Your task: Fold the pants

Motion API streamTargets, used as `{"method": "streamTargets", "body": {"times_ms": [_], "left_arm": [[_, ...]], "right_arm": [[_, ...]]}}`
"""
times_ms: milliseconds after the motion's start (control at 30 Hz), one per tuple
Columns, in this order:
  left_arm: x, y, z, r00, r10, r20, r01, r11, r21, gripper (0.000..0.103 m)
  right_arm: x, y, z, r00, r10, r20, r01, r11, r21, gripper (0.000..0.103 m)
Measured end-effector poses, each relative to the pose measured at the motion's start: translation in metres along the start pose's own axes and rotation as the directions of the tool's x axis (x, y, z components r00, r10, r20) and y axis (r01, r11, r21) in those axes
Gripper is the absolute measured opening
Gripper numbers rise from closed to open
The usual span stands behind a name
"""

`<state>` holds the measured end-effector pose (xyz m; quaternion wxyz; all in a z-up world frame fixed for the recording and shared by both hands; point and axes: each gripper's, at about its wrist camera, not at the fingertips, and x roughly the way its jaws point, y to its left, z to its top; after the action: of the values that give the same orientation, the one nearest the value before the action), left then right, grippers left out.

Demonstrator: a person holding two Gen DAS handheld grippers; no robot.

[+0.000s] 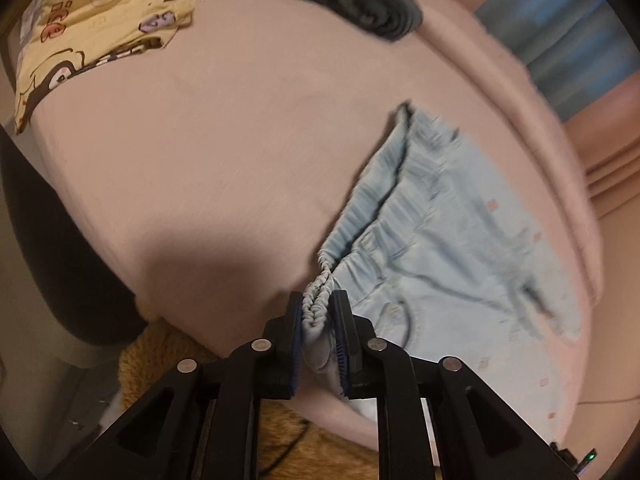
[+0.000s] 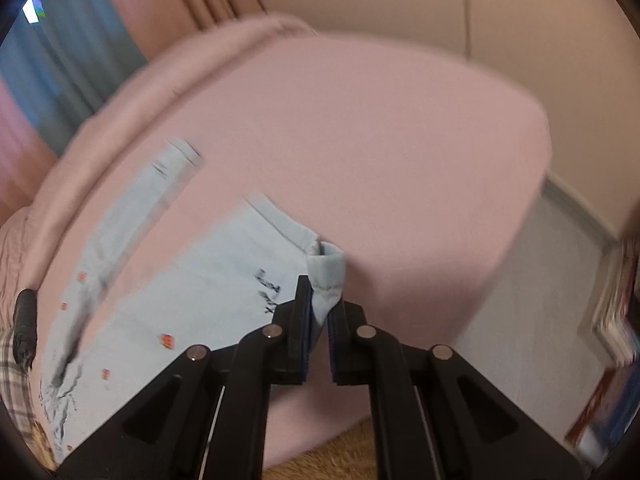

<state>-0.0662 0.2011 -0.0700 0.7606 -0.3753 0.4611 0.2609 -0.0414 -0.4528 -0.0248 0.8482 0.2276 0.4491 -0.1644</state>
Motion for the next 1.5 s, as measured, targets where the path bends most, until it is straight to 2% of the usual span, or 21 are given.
{"method": "streamTargets", "body": {"times_ms": [67, 100, 133, 200, 233, 300, 400, 500, 533, 600, 733, 800, 867, 1000, 1033, 1067, 1167, 1233, 1333, 1400, 1500], "left_arm": [[0.003, -0.002, 0.0, 0.998, 0.064, 0.011, -0.065, 0.997, 0.04, 0.026], [0.001, -0.004, 0.001, 0.997, 0.079, 0.018, -0.079, 0.995, 0.057, 0.027], [-0.001, -0.005, 0.002, 0.995, 0.093, 0.025, -0.094, 0.993, 0.071, 0.028], [-0.005, -0.007, 0.006, 0.992, 0.121, 0.041, -0.124, 0.989, 0.085, 0.031], [-0.007, -0.007, 0.008, 0.989, 0.14, 0.055, -0.145, 0.985, 0.09, 0.032], [-0.01, -0.008, 0.01, 0.984, 0.162, 0.075, -0.168, 0.981, 0.094, 0.034], [-0.011, -0.009, 0.012, 0.986, 0.149, 0.076, -0.156, 0.983, 0.094, 0.04], [-0.01, -0.017, 0.014, 0.987, 0.143, 0.069, -0.151, 0.982, 0.111, 0.041], [-0.01, -0.019, 0.015, 0.987, 0.145, 0.071, -0.153, 0.981, 0.123, 0.042], [-0.01, -0.023, 0.017, 0.986, 0.152, 0.073, -0.161, 0.977, 0.14, 0.042], [-0.014, -0.028, 0.021, 0.984, 0.147, 0.103, -0.164, 0.971, 0.173, 0.043], [-0.017, -0.032, 0.026, 0.982, 0.137, 0.131, -0.16, 0.97, 0.185, 0.045], [-0.018, -0.037, 0.033, 0.98, 0.124, 0.153, -0.152, 0.97, 0.19, 0.05], [-0.009, -0.051, 0.042, 0.983, 0.084, 0.161, -0.117, 0.971, 0.208, 0.051], [-0.006, -0.055, 0.044, 0.985, 0.078, 0.154, -0.11, 0.971, 0.213, 0.051], [-0.002, -0.061, 0.047, 0.987, 0.071, 0.141, -0.102, 0.969, 0.225, 0.051], [0.002, -0.076, 0.055, 0.99, 0.049, 0.129, -0.082, 0.961, 0.265, 0.051], [0.006, -0.084, 0.059, 0.99, 0.056, 0.131, -0.091, 0.955, 0.281, 0.051], [0.015, -0.097, 0.067, 0.989, 0.068, 0.133, -0.106, 0.947, 0.302, 0.051], [0.023, -0.104, 0.075, 0.991, 0.065, 0.12, -0.1, 0.946, 0.308, 0.051], [0.031, -0.111, 0.09, 0.993, 0.051, 0.104, -0.08, 0.95, 0.301, 0.051]], "right_arm": [[0.006, -0.001, -0.005, 1.0, -0.018, -0.001, 0.018, 1.0, -0.022, 0.01], [0.003, 0.002, -0.002, 0.999, -0.042, -0.005, 0.042, 0.998, -0.038, 0.018], [-0.001, 0.007, 0.004, 0.995, -0.1, -0.012, 0.099, 0.993, -0.067, 0.034], [-0.012, 0.014, 0.018, 0.986, -0.162, 0.035, 0.165, 0.981, -0.103, 0.053], [-0.018, 0.02, 0.028, 0.986, -0.15, 0.072, 0.158, 0.98, -0.122, 0.059], [-0.02, 0.031, 0.046, 0.994, -0.093, 0.066, 0.102, 0.982, -0.156, 0.069], [0.0, 0.054, 0.064, 0.999, 0.033, 0.016, -0.03, 0.98, -0.197, 0.069], [0.04, 0.061, 0.074, 0.992, 0.088, -0.088, -0.102, 0.979, -0.178, 0.064], [0.052, 0.063, 0.075, 0.992, 0.088, -0.091, -0.103, 0.979, -0.176, 0.044], [0.07, 0.064, 0.074, 1.0, 0.003, -0.029, -0.008, 0.983, -0.183, 0.018], [0.041, 0.059, 0.081, 0.997, 0.071, 0.028, -0.068, 0.992, -0.109, 0.009], [0.024, 0.062, 0.083, 0.995, 0.07, 0.073, -0.059, 0.988, -0.146, 0.009], [0.022, 0.065, 0.085, 0.997, 0.039, 0.065, -0.028, 0.986, -0.164, 0.009], [0.073, 0.053, 0.073, 1.0, -0.025, -0.008, 0.023, 0.987, -0.161, 0.013], [0.069, 0.052, 0.071, 0.999, -0.013, 0.052, 0.021, 0.988, -0.154, 0.013], [0.067, 0.054, 0.071, 0.998, -0.024, 0.05, 0.032, 0.987, -0.155, 0.014], [0.061, 0.074, 0.081, 0.995, -0.098, 0.0, 0.095, 0.968, -0.231, 0.029], [0.059, 0.093, 0.094, 0.997, -0.082, -0.01, 0.077, 0.962, -0.263, 0.062], [0.05, 0.116, 0.112, 1.0, 0.003, 0.013, 0.001, 0.956, -0.294, 0.064], [0.066, 0.135, 0.128, 0.998, 0.061, -0.013, -0.062, 0.956, -0.288, 0.064], [0.096, 0.15, 0.148, 0.996, 0.056, -0.076, -0.072, 0.97, -0.233, 0.064]]}}
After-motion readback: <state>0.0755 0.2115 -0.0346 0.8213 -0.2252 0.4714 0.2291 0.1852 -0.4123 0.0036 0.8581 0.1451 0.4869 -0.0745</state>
